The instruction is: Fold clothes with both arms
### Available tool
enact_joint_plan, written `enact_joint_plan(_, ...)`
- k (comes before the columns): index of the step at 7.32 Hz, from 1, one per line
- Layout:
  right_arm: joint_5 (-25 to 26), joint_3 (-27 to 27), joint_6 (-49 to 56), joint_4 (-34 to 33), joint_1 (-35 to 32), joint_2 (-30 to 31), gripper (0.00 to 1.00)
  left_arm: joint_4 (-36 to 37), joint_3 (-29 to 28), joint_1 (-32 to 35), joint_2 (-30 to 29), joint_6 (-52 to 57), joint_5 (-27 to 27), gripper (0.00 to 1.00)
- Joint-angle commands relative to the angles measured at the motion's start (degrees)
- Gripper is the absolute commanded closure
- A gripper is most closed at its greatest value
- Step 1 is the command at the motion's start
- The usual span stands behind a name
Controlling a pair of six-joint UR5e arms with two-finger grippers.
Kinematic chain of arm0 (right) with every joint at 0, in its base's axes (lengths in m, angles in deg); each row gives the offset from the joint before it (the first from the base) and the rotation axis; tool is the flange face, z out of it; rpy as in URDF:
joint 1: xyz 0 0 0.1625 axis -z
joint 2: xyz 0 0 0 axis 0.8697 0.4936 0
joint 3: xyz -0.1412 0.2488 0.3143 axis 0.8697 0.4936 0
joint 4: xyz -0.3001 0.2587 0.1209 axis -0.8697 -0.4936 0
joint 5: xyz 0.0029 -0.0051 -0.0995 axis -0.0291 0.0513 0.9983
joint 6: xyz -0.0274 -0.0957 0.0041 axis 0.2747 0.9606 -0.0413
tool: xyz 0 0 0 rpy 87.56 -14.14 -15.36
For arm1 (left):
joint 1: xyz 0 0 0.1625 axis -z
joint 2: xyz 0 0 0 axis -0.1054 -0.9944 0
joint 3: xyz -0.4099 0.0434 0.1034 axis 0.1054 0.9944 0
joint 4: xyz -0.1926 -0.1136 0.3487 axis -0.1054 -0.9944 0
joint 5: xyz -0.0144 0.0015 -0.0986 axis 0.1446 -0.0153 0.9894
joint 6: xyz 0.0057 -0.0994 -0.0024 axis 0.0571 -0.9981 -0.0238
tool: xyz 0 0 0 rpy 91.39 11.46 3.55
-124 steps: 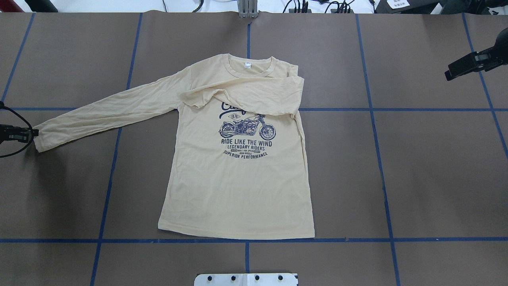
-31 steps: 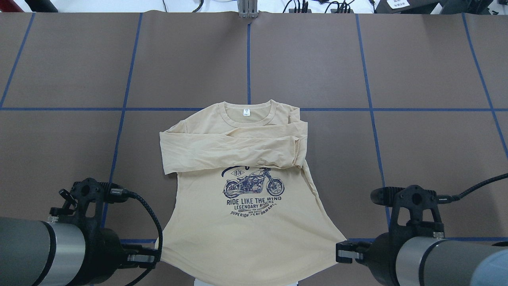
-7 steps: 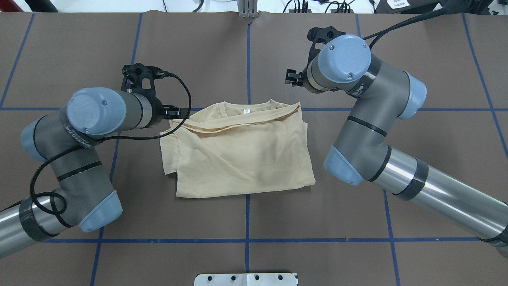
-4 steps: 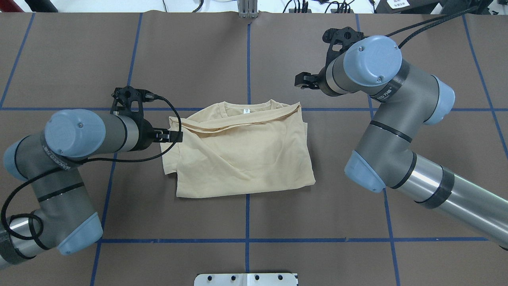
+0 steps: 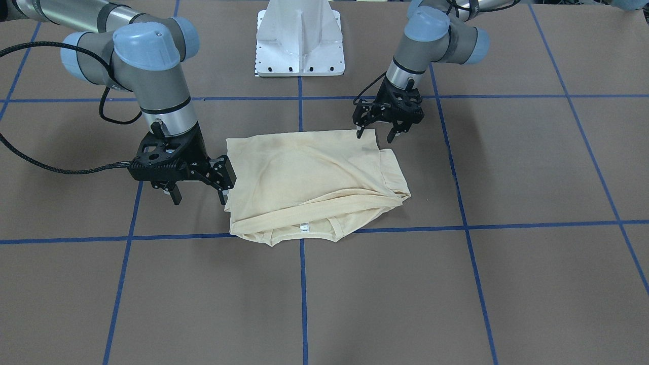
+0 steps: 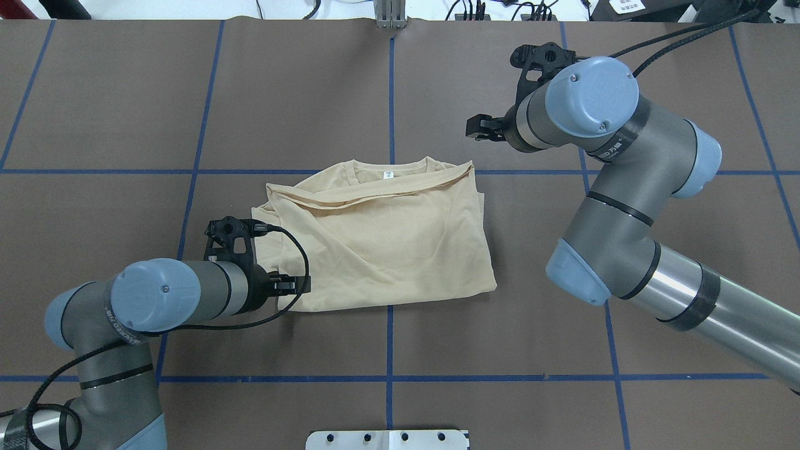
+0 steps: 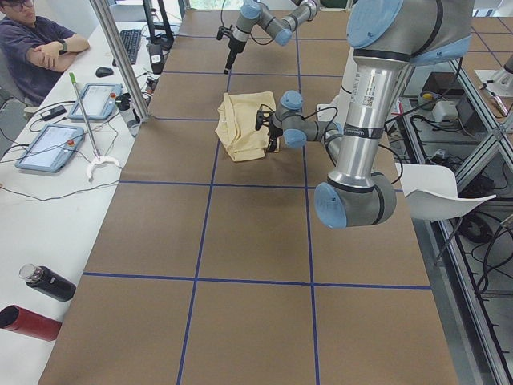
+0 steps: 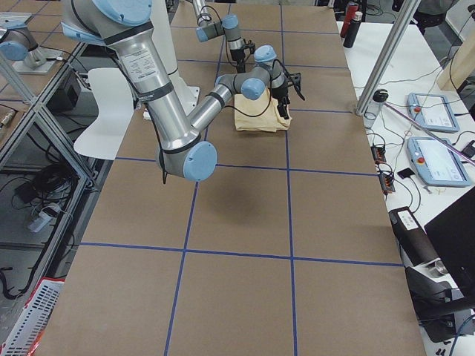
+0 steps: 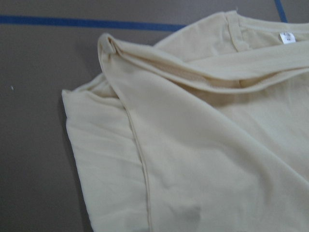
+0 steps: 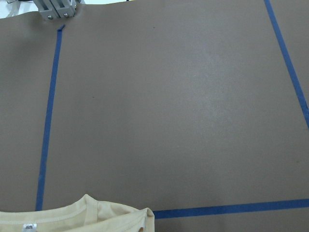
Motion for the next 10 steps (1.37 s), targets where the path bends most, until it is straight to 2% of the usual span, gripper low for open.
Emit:
enact_joint_plan(1,0.0,-0.2,0.0,0.1,0.0,-0.1,0.00,0.0,-0.5,-1.7,0.0,-1.9,-0.4,0.38)
enact_joint_plan(3,0.0,-0.2,-0.1,0.1,0.0,-0.1,0.00,0.0,-0.6,-1.7,0.2,-1.9,-0.3,0.39)
enact_joint_plan(4,0.0,-0.2,-0.1,0.1,0.0,-0.1,0.00,0.0,-0.6,-1.7,0.1,-2.0,-0.3,0.46)
enact_joint_plan(5,0.0,-0.2,-0.1,0.1,0.0,0.0,0.00,0.0,-0.6,-1.7,0.1,-2.0,-0.2,0.65)
enact_joint_plan(6,0.0,-0.2,-0.1,0.1,0.0,0.0,0.00,0.0,-0.6,-1.7,0.3,-1.9,-0.3,0.99)
enact_joint_plan(9,0.1,-0.1,-0.1,0.1,0.0,0.0,0.00,0.5,0.1,0.0,1.7,-0.2,-0.4,1.00)
enact_joint_plan(10,0.1,-0.1,-0.1,0.1,0.0,0.0,0.00,0.8,-0.2,3.2,1.9,5.4,-0.2,1.00)
